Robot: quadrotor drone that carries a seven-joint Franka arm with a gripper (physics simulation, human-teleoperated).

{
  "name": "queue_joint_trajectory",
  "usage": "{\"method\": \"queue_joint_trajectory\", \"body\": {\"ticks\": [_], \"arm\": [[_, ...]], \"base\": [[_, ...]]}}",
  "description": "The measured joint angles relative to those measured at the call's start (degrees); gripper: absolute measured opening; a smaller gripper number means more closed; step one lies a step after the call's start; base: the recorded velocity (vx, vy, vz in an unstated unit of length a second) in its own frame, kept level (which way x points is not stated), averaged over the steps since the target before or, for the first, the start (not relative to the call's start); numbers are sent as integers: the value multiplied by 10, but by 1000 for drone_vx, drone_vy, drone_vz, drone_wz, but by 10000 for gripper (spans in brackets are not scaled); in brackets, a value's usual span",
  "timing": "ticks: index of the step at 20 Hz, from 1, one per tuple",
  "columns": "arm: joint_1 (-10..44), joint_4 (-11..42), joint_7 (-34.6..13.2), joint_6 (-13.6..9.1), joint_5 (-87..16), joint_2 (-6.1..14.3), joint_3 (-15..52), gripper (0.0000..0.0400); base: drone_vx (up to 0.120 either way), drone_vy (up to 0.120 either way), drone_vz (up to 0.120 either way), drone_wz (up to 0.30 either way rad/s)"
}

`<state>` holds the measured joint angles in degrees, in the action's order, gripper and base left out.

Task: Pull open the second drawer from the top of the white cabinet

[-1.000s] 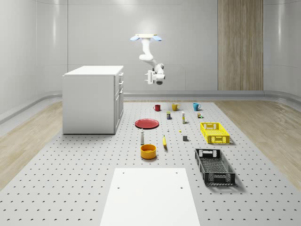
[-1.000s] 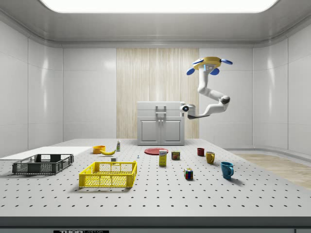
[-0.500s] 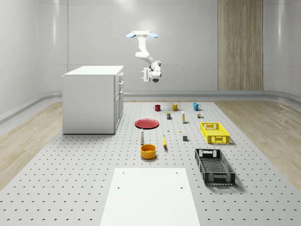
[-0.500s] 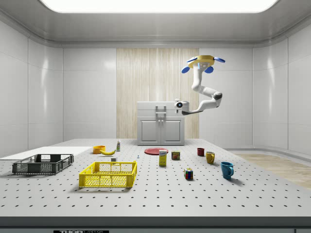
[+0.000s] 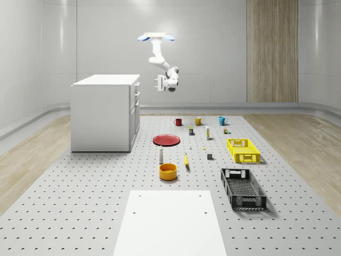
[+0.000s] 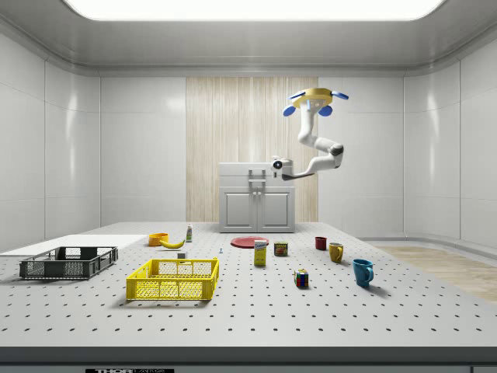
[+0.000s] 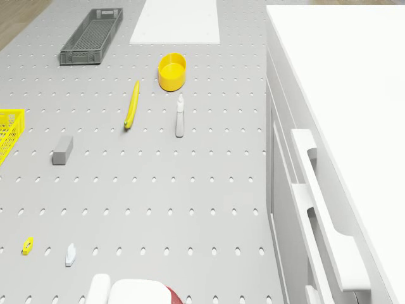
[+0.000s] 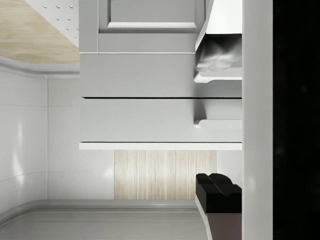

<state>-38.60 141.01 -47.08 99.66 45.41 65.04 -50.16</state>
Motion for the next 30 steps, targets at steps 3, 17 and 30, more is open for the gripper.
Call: {"method": "queue_joint_trajectory", "body": {"ticks": [3, 17, 30], "arm": [[-3, 0, -2, 3, -3, 3, -1, 300], [-14, 2, -11, 13, -13, 16, -4, 300], [-21, 3, -17, 20, -21, 25, -6, 300]], "base": [[0, 0, 0, 0], [0, 0, -69, 0], [0, 98, -117, 0]]}}
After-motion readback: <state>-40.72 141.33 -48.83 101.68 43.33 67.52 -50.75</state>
